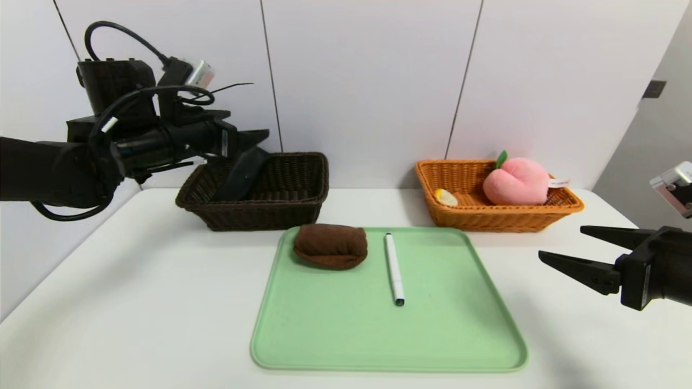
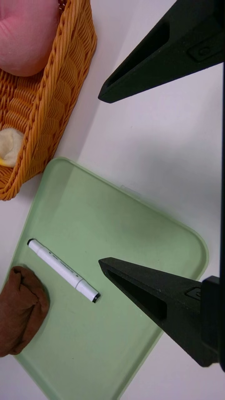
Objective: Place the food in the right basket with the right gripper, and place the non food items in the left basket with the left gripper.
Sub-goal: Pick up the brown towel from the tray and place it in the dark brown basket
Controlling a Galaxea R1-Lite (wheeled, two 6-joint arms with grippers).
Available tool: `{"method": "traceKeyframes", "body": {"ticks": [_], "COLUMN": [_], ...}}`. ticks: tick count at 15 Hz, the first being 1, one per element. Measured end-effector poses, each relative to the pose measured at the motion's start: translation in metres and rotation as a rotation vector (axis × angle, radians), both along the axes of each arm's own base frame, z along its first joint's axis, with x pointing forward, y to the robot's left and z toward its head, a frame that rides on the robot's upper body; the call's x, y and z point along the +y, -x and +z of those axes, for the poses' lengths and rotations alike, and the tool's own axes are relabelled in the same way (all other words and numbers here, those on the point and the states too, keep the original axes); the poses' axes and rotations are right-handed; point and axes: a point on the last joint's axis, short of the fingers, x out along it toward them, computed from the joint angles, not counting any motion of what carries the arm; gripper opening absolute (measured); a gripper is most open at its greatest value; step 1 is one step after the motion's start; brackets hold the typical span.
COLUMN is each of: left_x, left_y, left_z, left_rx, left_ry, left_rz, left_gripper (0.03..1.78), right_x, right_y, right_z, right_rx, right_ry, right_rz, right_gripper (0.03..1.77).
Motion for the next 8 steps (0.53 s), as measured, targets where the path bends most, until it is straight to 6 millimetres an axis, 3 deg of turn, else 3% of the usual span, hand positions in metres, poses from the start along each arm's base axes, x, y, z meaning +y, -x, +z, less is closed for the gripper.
{"method": "traceKeyframes", "body": {"ticks": [4,8], "left_x": [-0.04,-0.062], "left_y": [0.048,0.07], "left_z": [-0.008,-0.028], "left_rx": [0.157,0.171], "left_ry": [-0.041,-0.105], "left_rz": [-0.187,-0.285], "left_gripper": [1.64,1.67], "right_x": [0.0,0.0], "right_y": [0.0,0.002], "right_z": [-0.001,-0.004], "right_rx": [0.005,0.012], "right_ry": [-0.001,-0.001], "right_rz": [-0.001,-0.001], "right_gripper": [1.71,1.71]}}
